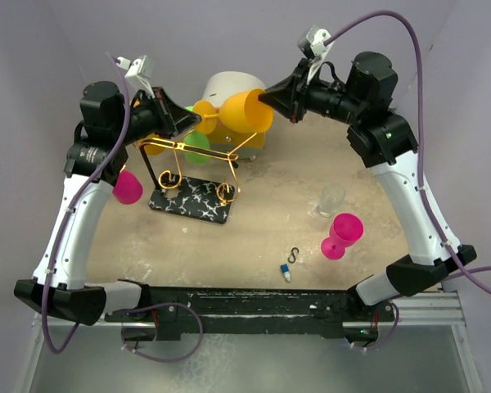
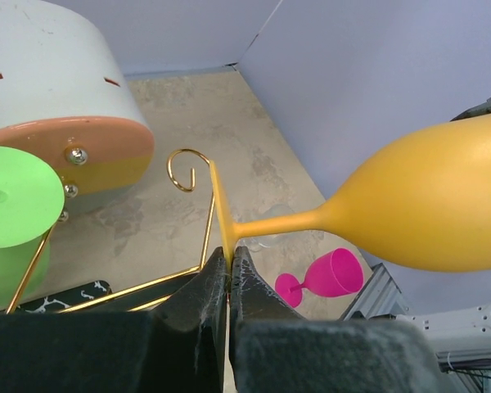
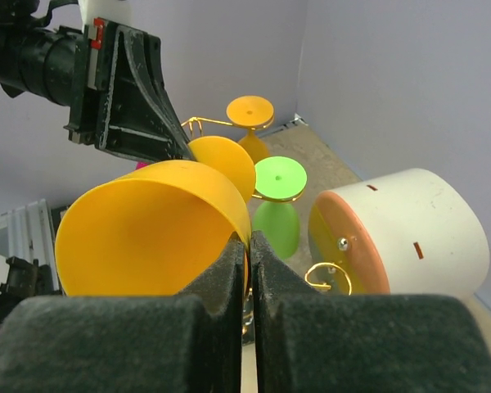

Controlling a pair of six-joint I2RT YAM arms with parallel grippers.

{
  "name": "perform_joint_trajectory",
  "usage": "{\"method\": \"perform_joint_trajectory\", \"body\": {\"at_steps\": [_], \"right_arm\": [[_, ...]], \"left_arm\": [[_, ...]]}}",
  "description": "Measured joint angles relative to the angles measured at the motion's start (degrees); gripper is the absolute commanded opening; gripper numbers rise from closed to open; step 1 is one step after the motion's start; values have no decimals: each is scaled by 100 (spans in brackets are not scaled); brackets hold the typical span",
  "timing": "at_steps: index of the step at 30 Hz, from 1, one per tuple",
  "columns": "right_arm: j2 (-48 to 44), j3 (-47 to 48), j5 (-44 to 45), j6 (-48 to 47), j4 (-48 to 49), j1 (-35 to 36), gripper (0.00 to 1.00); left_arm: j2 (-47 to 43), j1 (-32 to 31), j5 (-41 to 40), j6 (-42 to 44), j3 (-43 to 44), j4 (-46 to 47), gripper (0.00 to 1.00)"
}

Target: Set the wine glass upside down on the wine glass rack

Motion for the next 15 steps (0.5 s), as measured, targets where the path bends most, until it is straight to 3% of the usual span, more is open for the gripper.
{"method": "perform_joint_trajectory", "body": {"at_steps": [4,10,12,15], "right_arm": [[-48,-109,-7,-57,-24,0,21],[-76,-125,-17,-133,-33,4,79],[-116,-129,-28,-168,-52,4,88],[-243,-129,-13,-273,-79,4,93]], "left_arm": [[-11,81,15,-17,-7,4,0],[-114,251,138,-37,-146,39,0],[-157,291,127,9,-173,20,0],[-267,330,66,129,-179,-42,0]]}}
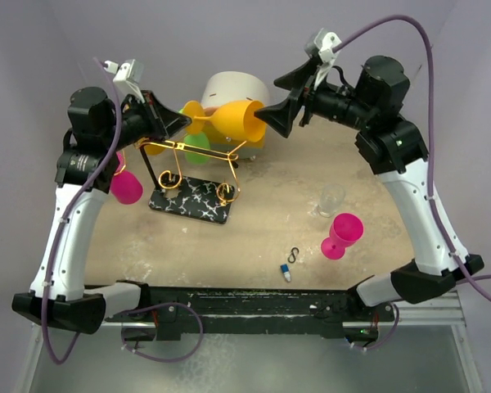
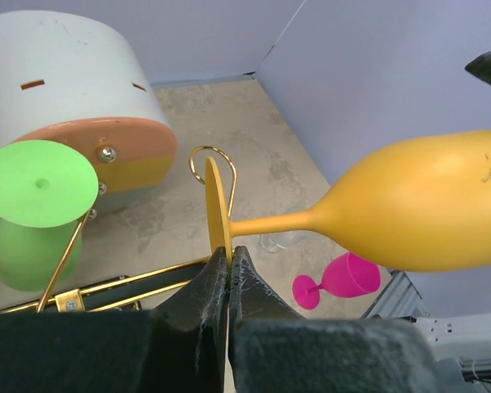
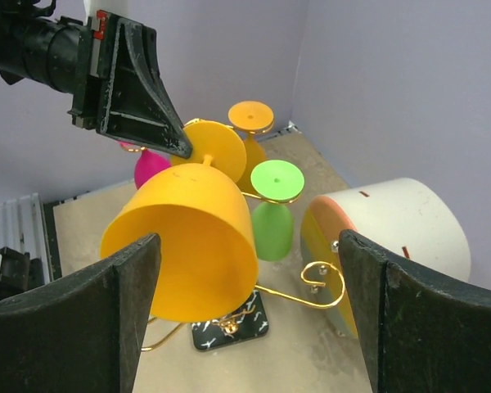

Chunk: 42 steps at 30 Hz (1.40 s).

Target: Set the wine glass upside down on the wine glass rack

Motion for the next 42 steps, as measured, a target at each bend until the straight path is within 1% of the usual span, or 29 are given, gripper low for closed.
{"method": "perform_joint_trajectory", "body": {"at_steps": [9,13,16,18,22,28,29,30,34,38,42], "right_arm": [[-601,0,2,-136,-107,-101,95],[-896,0,0,-170,-186,-299,96],[-1161,-116,46,-186,-199,-584,96],[-1355,-354,140,-214,-177,-732,97],[-1696,-1224,483,-503,-59,-870,98],[-1749,-2647,1025,-1045,92,-929,98],[-1746,-2900,1062,-1113,103,-979,98],[-1746,-3093,1093,-1163,92,-1023,98],[-1845,-3856,1141,-1349,181,-1397,98],[-2022,-4260,1119,-1397,404,-1746,98],[-2138,-4378,1054,-1473,463,-1808,98]], "left_arm": [[-498,57,-553,796,7,-315,0],[-734,120,-984,1287,7,-461,0],[-933,140,-1416,1816,44,-595,0],[-1069,149,-1764,2221,120,-688,0],[-1342,254,-2406,3136,369,-881,0],[-1700,507,-3287,4474,782,-1084,0],[-1729,520,-3388,4850,927,-1222,0],[-1799,538,-3399,4931,957,-1246,0],[-1882,564,-3185,5952,1300,-1803,0],[-1862,566,-2715,6861,1580,-2636,0],[-1818,588,-2400,7438,1720,-3211,0]]}}
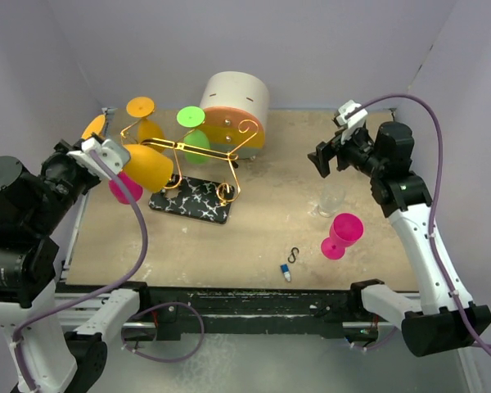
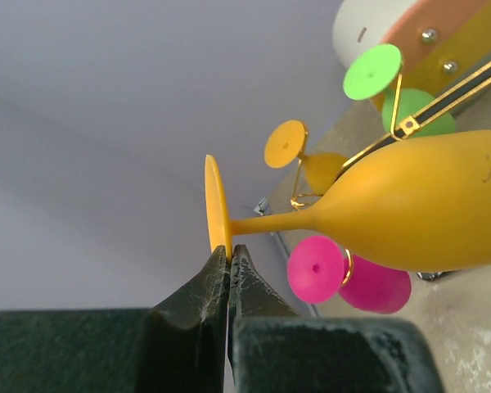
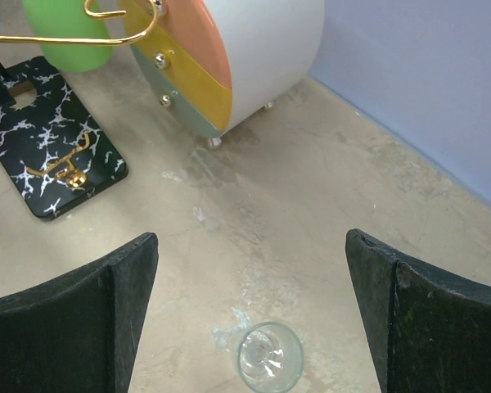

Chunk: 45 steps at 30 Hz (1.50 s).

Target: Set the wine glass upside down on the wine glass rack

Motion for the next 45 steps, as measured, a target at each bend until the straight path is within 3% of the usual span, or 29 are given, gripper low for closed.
{"method": "perform_joint_trajectory", "body": {"at_steps": [17,45], "right_arm": [[-20,0,-205,-267,-133,-24,99],[-90,-92,-350,-317,-138,-232,99]], "left_arm": [[457,9,1123,2050,-732,-1132,0],[975,-157,1469,3893,-1023,-1768,0]]}}
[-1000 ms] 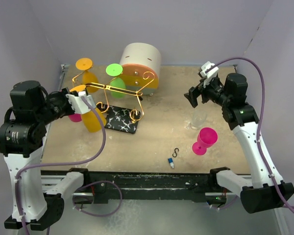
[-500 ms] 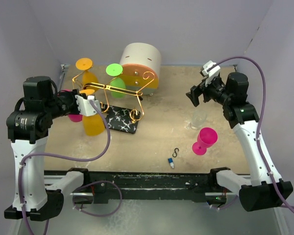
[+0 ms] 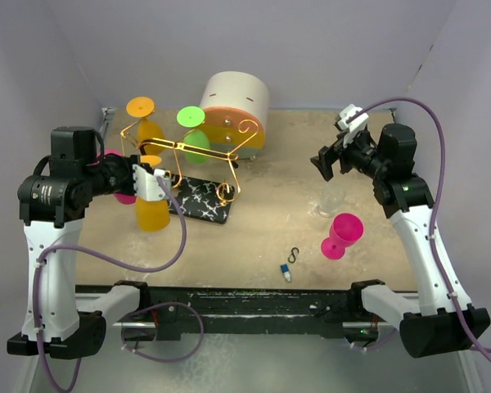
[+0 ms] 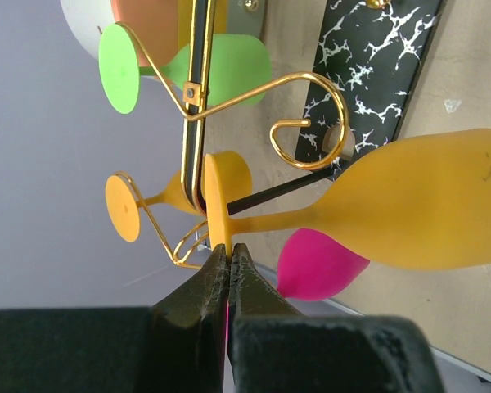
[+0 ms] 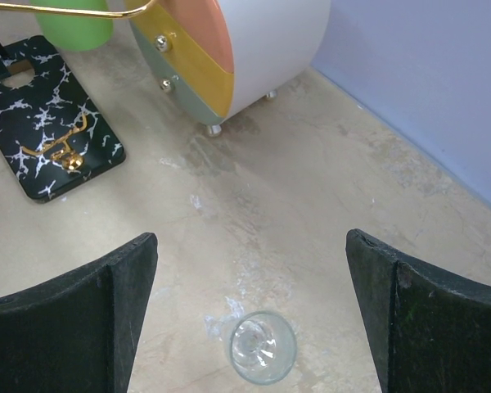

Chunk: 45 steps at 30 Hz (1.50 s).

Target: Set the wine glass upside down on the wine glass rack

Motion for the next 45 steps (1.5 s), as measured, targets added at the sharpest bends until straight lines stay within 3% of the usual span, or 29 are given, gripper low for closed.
{"method": "perform_joint_trajectory", "body": {"at_steps": [7,16,28,45], "right_arm": [[-4,-7,-17,2,2,0,100],[-4,-7,-149,2,2,-2,100],[-4,-9,-146,2,4,-2,100],[-4,-42,-155,2,4,-66,100]], "left_arm": [[-85,-2,-151,280,-87,0,0],[-50,-2,-160,297,-538,761,0],[72,-4,72,289,-841,1550,0],[160,-190,673,249,-1182,1858,0]]}}
